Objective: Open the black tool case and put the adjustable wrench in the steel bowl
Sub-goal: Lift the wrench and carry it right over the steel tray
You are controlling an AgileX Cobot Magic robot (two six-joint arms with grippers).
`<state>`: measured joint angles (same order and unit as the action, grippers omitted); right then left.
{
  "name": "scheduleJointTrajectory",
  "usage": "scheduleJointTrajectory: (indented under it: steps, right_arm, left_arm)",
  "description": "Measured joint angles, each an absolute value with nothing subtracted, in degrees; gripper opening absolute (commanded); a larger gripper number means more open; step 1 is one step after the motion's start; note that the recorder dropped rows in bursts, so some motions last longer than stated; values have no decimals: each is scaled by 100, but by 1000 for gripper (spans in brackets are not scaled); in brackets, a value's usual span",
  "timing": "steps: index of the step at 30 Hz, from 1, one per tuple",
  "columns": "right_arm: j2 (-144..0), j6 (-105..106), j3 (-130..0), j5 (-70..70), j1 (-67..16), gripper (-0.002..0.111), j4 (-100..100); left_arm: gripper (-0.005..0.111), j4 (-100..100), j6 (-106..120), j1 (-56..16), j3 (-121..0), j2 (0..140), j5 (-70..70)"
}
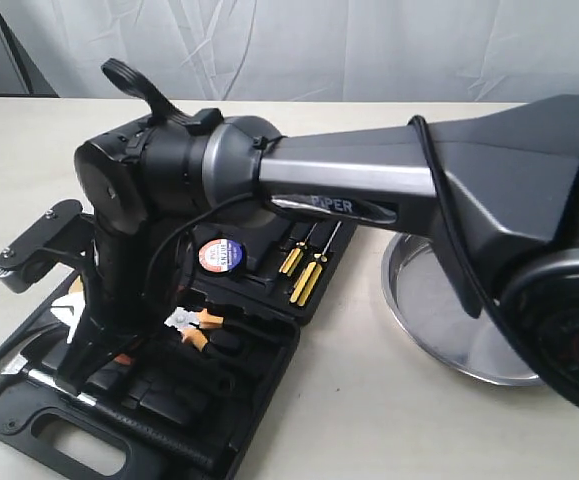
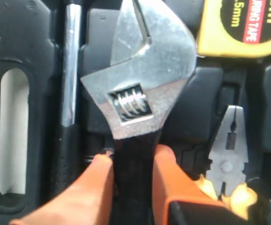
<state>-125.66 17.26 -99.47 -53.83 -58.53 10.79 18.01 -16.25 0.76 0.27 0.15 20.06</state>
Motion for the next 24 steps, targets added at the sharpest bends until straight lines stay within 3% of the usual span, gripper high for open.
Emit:
scheduleJointTrajectory:
  steps: [8,24]
  right_arm:
    - [-12007,1117,-9884,-5480,-5393,-1,460]
    - [-10350,817,-7115,-5264,-2008,-1,308]
  left_arm:
    - [0,1801,-1625,76,27,15,2006]
    - [0,1801,-1625,76,27,15,2006]
